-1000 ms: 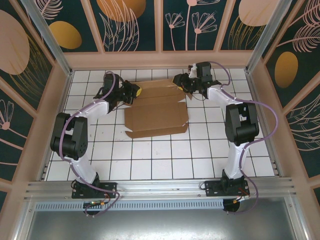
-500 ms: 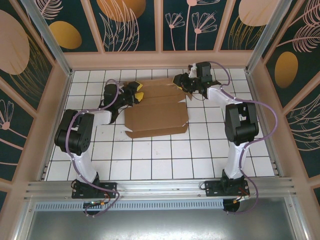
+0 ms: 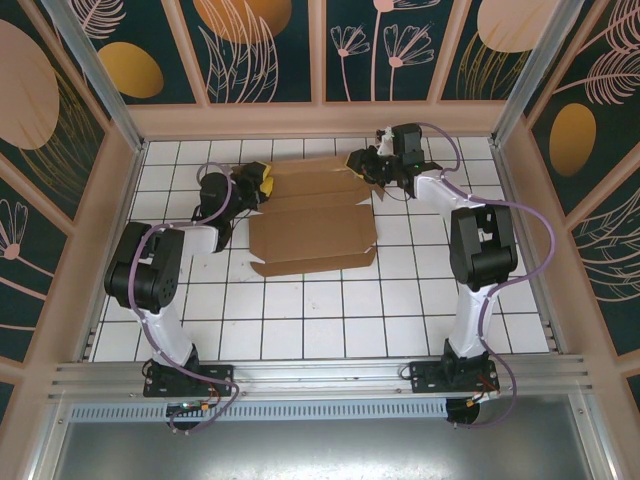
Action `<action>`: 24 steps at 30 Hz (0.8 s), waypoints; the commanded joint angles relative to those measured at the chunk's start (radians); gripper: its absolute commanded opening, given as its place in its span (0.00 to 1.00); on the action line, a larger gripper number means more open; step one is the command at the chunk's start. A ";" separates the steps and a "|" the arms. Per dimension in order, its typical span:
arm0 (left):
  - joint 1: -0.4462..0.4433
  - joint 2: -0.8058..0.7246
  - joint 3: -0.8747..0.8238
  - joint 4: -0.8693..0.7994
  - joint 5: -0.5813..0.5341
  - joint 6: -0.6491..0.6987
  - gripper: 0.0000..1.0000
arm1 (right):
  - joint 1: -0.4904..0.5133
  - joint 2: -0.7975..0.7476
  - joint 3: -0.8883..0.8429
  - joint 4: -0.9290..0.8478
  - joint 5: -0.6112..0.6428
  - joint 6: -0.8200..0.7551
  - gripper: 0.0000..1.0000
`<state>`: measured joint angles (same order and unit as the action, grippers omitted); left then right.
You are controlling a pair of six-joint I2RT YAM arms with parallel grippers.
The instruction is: Fold the paper box
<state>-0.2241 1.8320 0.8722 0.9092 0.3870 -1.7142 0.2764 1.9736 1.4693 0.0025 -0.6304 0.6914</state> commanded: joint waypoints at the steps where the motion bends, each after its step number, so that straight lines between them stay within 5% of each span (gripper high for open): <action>1: 0.003 0.023 0.024 0.104 -0.049 -0.004 0.35 | 0.005 -0.001 -0.019 0.022 -0.011 0.002 0.24; 10: 0.002 0.044 0.018 0.156 -0.089 -0.016 0.09 | 0.012 -0.020 -0.023 0.042 -0.019 0.032 0.23; 12: 0.003 0.061 0.007 0.194 -0.092 -0.037 0.07 | 0.012 -0.028 -0.026 0.047 -0.019 0.038 0.25; 17: 0.003 0.080 0.000 0.238 -0.087 -0.057 0.07 | -0.004 -0.094 -0.040 0.012 0.038 0.016 0.51; 24: 0.002 0.073 0.038 0.116 -0.051 -0.006 0.07 | -0.092 -0.231 -0.094 -0.048 0.132 -0.084 0.56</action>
<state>-0.2245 1.9011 0.8787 1.0454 0.3168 -1.7355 0.2272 1.8217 1.3773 -0.0124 -0.5747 0.6876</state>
